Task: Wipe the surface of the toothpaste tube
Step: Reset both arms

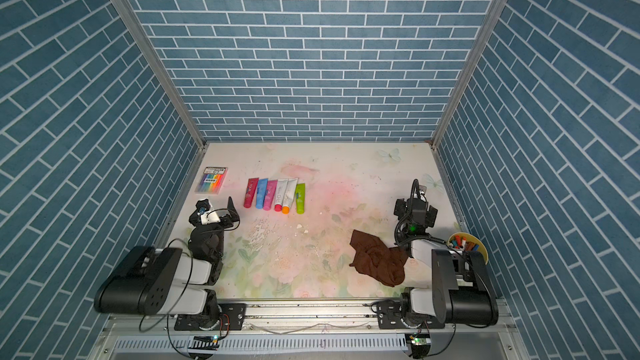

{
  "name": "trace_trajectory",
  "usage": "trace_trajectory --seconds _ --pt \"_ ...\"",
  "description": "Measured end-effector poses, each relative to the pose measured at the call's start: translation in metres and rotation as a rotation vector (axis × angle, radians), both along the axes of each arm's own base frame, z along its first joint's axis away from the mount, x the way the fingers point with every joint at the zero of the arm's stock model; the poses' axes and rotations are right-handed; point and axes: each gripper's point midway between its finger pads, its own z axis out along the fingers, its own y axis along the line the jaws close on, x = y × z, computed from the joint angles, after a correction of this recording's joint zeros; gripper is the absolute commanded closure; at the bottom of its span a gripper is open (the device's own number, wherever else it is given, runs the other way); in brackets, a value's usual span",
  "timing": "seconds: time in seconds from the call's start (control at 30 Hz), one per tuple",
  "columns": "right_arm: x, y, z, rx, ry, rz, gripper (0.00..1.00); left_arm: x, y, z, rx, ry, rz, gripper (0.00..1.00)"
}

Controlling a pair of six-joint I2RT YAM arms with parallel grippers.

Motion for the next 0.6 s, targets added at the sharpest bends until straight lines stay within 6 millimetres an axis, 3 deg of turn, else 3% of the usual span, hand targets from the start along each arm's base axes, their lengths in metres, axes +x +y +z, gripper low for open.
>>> trace_trajectory --seconds 0.07,0.17,0.37,0.6 --pt "0.005 -0.001 -0.007 0.008 0.01 0.004 0.01 0.002 -0.003 -0.005 0.0 0.019 -0.024 0.0" --pt "0.014 0.0 -0.015 0.027 0.026 0.028 0.01 0.01 -0.008 0.006 -0.002 -0.018 -0.052 0.0" --pt "0.02 0.007 -0.012 0.047 0.004 0.069 0.01 0.038 -0.013 0.024 0.0 -0.041 -0.076 0.0" --pt "0.021 0.01 -0.01 0.053 -0.003 0.081 0.01 0.038 -0.016 0.01 0.013 0.016 -0.091 0.0"
